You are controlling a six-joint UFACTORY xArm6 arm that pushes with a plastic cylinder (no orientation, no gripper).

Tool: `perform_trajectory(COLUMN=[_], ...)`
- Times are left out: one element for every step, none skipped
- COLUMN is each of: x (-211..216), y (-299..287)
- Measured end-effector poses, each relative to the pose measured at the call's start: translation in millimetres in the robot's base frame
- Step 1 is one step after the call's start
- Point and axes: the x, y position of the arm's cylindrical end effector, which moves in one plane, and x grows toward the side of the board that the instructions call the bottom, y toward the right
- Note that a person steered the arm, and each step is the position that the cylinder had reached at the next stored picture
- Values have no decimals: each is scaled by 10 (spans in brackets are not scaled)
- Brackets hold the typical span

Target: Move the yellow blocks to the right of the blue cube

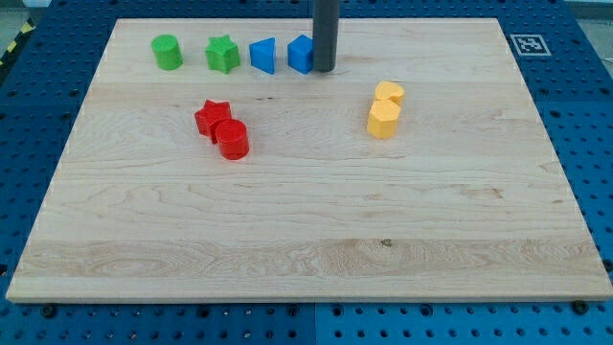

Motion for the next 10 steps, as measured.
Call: perform_trajectory(x=[27, 129, 281, 875, 1626, 1986, 2012, 2011, 1893, 1760], y=[17, 487, 1263, 1588, 1597, 1363, 1075, 1074, 1064, 960])
